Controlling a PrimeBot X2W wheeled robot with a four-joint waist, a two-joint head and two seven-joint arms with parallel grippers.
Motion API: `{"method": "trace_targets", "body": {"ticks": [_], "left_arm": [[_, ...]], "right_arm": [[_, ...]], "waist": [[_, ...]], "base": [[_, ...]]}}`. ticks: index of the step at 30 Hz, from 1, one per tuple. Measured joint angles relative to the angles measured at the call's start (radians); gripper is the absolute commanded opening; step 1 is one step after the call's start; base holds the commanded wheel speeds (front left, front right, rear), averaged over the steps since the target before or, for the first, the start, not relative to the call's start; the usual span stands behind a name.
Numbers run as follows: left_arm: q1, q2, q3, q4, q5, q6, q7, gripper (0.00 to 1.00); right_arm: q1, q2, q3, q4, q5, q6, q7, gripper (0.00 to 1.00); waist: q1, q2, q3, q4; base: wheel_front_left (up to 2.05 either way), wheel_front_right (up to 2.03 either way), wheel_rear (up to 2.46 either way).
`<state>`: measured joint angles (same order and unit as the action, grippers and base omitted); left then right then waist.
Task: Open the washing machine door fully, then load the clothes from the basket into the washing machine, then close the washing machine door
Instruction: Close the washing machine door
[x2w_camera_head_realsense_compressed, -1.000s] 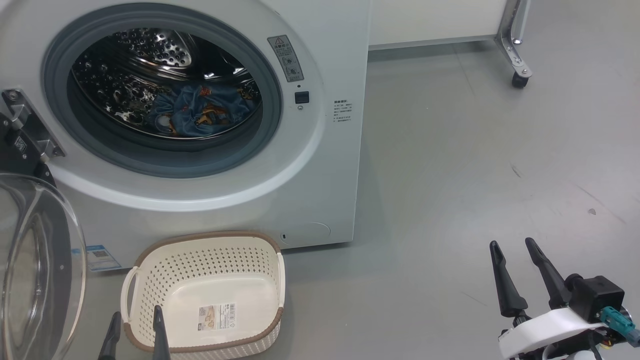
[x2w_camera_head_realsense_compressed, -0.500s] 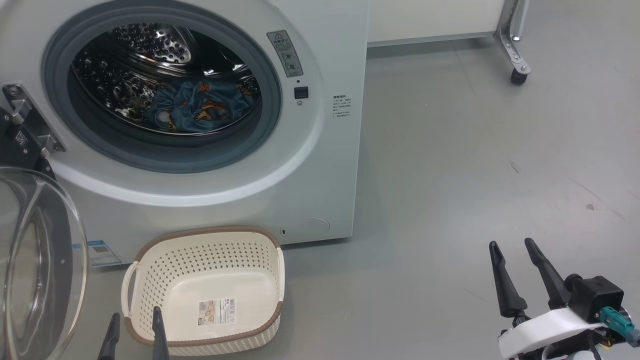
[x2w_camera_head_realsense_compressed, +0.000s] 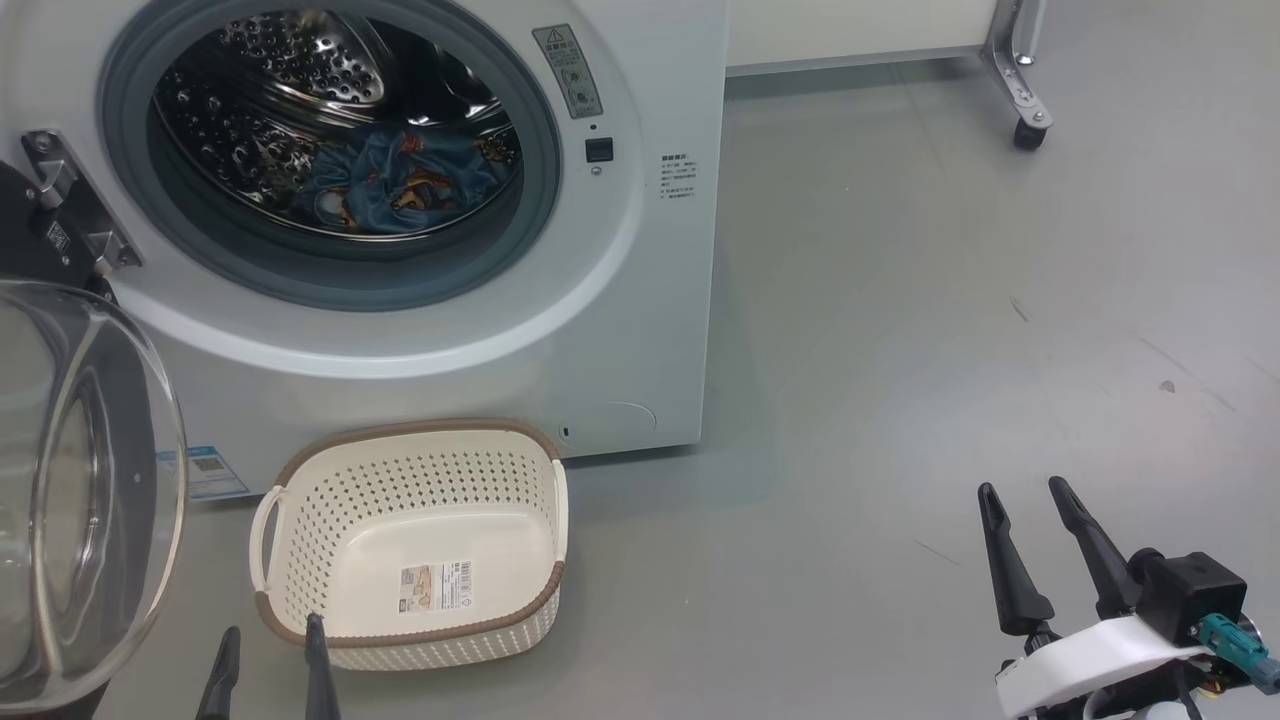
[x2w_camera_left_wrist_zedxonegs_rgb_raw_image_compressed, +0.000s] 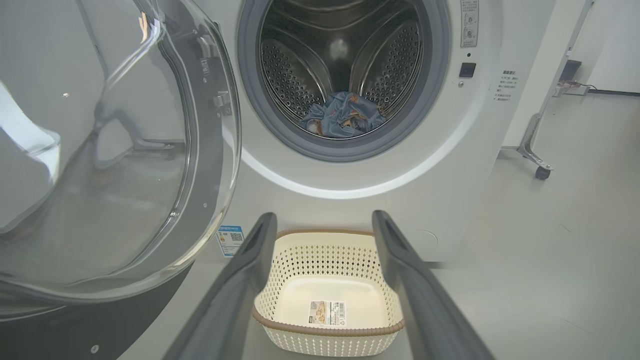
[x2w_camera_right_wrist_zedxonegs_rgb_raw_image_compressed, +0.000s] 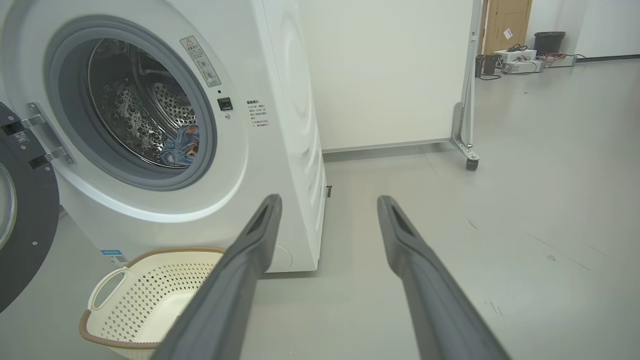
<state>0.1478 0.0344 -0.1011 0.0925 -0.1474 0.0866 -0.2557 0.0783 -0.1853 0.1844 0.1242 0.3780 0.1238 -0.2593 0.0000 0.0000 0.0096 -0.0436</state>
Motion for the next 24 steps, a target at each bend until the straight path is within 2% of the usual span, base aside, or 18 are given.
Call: {"method": "trace_targets", "body": {"ticks": [24], "left_arm": [[0.0, 0.0, -0.006, 0.0, 0.0, 0.005, 0.0, 1.0]], "right_arm": [[-0.001, 0.0, 0.002, 0.003, 0.0, 0.0, 0.0, 1.0]], "waist": [[0.0, 0.0, -0.003, 0.0]], "base": [[-0.16, 0.16, 0.0]]}}
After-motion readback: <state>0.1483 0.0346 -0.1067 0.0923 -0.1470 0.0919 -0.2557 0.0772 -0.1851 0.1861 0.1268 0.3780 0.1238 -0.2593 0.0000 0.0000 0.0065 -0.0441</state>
